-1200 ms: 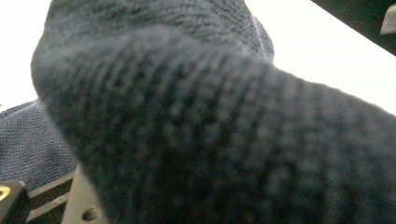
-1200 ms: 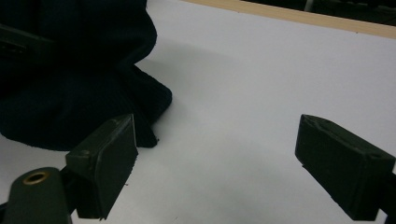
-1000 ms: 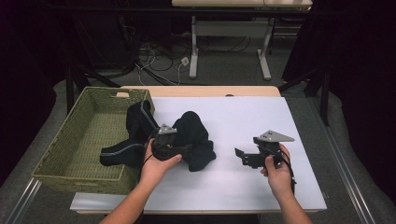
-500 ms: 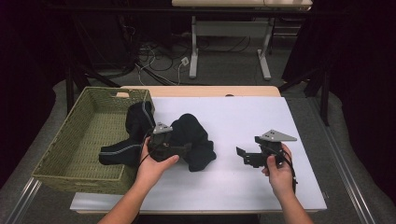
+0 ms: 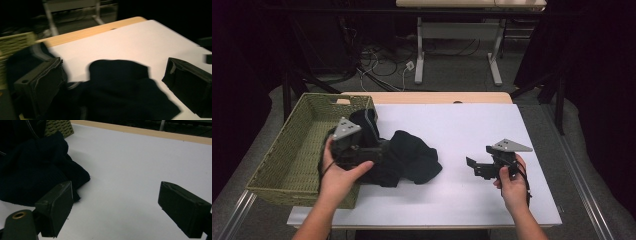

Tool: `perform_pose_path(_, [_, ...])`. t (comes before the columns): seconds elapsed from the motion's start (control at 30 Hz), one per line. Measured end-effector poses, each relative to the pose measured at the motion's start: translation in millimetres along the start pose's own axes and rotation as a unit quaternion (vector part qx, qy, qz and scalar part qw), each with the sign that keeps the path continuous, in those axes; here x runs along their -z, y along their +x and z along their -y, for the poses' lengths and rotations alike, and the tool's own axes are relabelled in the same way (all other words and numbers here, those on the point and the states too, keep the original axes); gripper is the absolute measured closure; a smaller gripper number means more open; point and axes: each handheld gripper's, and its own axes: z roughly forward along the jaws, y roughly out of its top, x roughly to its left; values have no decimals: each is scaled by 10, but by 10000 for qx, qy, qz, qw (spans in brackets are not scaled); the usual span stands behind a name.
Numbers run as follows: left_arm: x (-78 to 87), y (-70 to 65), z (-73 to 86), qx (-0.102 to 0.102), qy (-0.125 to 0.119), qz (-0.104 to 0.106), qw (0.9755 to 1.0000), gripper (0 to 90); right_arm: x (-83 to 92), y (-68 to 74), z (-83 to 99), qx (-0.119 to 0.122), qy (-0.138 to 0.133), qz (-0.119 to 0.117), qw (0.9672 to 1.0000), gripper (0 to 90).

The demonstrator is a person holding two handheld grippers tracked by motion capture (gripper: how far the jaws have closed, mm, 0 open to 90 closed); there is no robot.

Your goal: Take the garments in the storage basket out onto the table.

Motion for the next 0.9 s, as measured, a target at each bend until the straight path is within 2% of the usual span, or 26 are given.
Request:
perform_pose_path(0.13, [79,268,88,202,99,-303,9993,37,4,11,0,-10,4,-9,10000,123])
perform_pose_path(0.27, [99,402,227,320,223,-439,9983,74,-1,1,1,-8,3,-2,10000,123])
perform_pose_path(0.53, [30,431,412,386,742,-388,9957,86,-22,9,4,28,34,-27,10000,123])
perform_pose_path(0.63, [-10,439,443,456,868,-362,9945,133,-22,5,4,20,35,-31,10000,123])
perform_pose_path(0.67, [-32,435,457,528,812,-340,9947,154,-22,2,3,17,24,-36,10000,123])
perform_pose_path(0.77, [-69,439,484,525,935,-297,9938,166,-17,1,4,-24,15,-12,10000,123])
perform_pose_path(0.9, [-97,444,513,539,1099,-321,9920,246,-19,-3,7,-15,31,-14,10000,123])
